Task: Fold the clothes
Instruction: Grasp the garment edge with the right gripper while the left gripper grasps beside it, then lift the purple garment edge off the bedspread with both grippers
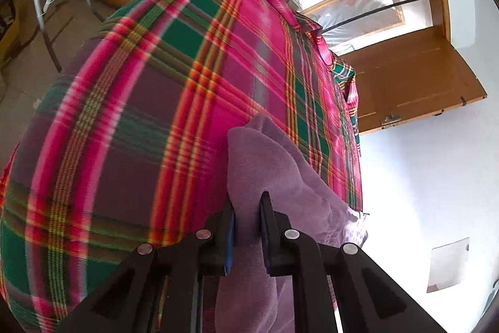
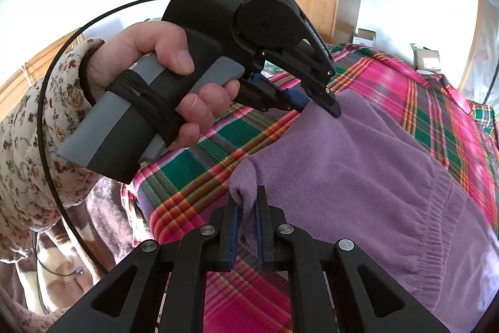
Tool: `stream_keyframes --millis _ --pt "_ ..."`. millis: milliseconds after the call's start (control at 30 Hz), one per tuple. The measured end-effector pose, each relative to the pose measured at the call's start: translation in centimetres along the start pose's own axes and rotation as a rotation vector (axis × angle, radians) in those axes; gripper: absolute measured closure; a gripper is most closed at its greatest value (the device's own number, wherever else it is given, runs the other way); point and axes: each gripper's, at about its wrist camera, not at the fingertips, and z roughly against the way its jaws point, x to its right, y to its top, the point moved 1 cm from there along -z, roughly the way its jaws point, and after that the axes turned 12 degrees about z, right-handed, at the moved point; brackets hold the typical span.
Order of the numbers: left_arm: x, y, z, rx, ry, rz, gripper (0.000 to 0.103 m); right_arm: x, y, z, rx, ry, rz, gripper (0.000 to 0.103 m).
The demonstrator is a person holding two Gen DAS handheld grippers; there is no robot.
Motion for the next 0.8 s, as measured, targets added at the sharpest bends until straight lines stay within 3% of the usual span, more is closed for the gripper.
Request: stream_keyframes --millis 300,400,700,800 --pt "-0.4 -0.2 -0.3 -0.011 0.046 0.012 0.082 0.4 -0.9 -0.1 -0.038 0.064 -0.045 0.088" --pt "-0.5 -0.5 0.6 0.018 0.067 0.022 0.078 1.9 -1.5 1.8 0.004 0.044 -0.082 0.076" --pt "0.4 -3.0 3.4 0.122 0.09 -0.008 0.078 6.4 -3.1 7.4 0.128 -0.016 -0.193 0.074" --pt "0.9 -3.8 3.5 0.14 0.091 -0.028 0.077 10.3 -5.4 8.4 0.115 -0.071 -0.326 0.067"
